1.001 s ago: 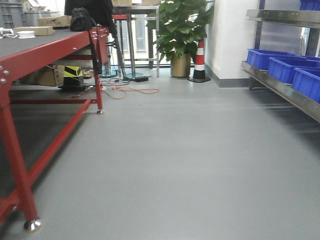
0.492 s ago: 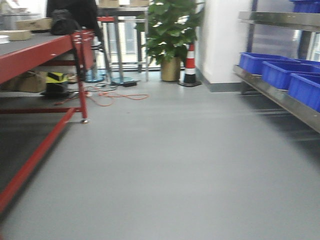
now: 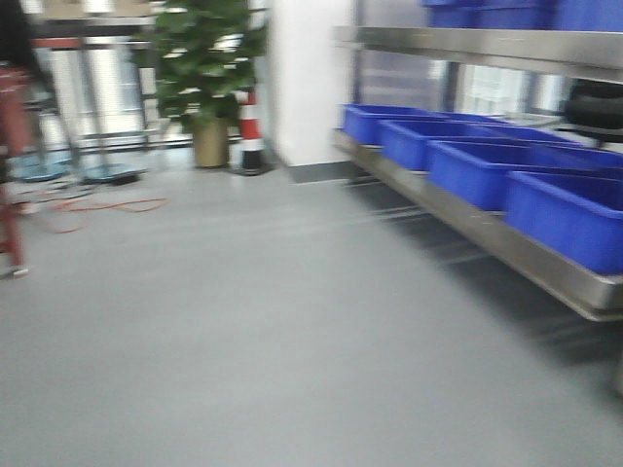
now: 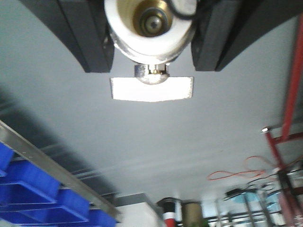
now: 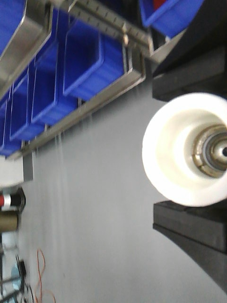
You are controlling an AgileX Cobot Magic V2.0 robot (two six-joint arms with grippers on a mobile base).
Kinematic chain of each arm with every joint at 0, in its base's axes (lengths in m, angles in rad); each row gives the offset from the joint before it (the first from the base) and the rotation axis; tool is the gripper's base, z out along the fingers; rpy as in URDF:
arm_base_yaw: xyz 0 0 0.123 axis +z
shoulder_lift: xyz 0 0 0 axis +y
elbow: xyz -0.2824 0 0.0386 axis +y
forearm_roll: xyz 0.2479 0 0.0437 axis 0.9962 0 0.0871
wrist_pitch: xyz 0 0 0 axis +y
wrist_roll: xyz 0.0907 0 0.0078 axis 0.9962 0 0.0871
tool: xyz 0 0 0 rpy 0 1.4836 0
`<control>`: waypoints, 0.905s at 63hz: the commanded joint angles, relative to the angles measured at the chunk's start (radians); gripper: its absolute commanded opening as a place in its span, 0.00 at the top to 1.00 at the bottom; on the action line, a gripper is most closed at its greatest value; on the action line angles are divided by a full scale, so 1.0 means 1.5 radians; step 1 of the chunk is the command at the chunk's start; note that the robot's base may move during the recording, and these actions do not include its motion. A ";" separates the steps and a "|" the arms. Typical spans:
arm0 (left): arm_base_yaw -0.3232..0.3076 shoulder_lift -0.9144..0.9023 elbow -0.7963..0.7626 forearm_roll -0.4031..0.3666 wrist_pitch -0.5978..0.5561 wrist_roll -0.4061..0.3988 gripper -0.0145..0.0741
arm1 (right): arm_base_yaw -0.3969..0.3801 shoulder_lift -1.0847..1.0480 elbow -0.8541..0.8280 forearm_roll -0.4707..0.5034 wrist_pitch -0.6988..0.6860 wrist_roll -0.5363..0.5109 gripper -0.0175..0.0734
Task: Place valve from conveyor to right shelf box
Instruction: 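Drive up to the shelf and align with the blue bins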
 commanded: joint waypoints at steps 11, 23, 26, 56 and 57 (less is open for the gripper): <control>-0.003 -0.006 -0.010 -0.007 -0.037 -0.005 0.96 | -0.001 -0.005 -0.011 -0.004 -0.051 -0.003 0.98; -0.003 -0.006 -0.010 -0.007 -0.037 -0.005 0.96 | -0.001 -0.005 -0.011 -0.004 -0.051 -0.003 0.98; -0.003 -0.006 -0.010 -0.007 -0.037 -0.005 0.96 | -0.001 -0.005 -0.011 -0.004 -0.051 -0.003 0.98; -0.003 -0.006 -0.010 -0.007 -0.037 -0.005 0.96 | -0.001 -0.005 -0.011 -0.004 -0.052 -0.003 0.98; -0.003 -0.006 -0.010 -0.007 -0.037 -0.005 0.96 | -0.001 -0.005 -0.011 -0.004 -0.052 -0.003 0.98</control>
